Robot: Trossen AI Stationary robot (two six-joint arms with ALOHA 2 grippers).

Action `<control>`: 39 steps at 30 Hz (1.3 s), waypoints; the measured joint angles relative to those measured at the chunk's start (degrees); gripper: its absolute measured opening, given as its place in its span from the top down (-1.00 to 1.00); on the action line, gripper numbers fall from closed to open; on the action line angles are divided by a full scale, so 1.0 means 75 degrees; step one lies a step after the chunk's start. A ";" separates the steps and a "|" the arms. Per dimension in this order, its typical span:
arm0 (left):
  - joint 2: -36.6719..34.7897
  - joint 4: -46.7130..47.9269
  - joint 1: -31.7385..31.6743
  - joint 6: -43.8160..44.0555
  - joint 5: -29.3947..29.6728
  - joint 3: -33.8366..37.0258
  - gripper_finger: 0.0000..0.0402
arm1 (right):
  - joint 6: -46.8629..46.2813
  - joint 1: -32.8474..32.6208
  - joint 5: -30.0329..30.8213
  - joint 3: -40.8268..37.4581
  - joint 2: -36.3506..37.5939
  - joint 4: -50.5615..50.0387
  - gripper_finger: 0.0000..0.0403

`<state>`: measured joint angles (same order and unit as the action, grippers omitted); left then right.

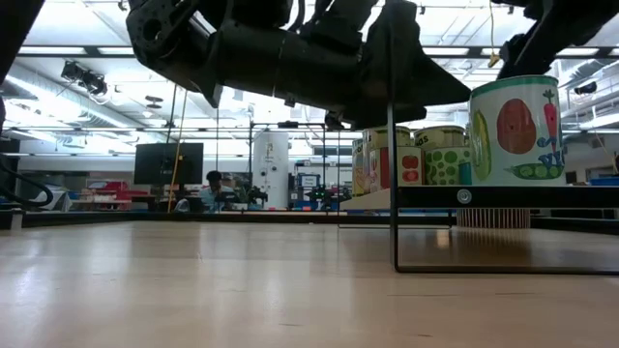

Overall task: Pick and place cans onto a shelf
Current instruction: Put the canned mixed vegetables on the shelf, then return to home position

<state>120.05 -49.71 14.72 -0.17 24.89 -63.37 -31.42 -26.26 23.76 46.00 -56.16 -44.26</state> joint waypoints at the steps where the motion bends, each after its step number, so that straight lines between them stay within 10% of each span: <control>1: 0.0000 -0.0001 0.0000 0.0047 -0.0071 -0.0005 -0.77 | 0.0053 0.0000 -0.0045 0.0000 0.0000 0.0051 -0.82; 22: -0.1909 0.3491 0.0374 0.0219 -0.0058 0.0005 -0.74 | 0.0549 -0.0207 -0.0563 0.0484 0.0338 -0.0196 -0.82; 39: -0.3417 0.5950 0.0714 0.0159 0.0456 0.0008 -0.09 | 0.1640 -0.0380 -0.0134 -0.1186 0.2329 0.2573 -0.82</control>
<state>94.42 -5.09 20.08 1.03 28.31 -63.31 -19.12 -29.11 22.75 37.11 -38.69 -24.96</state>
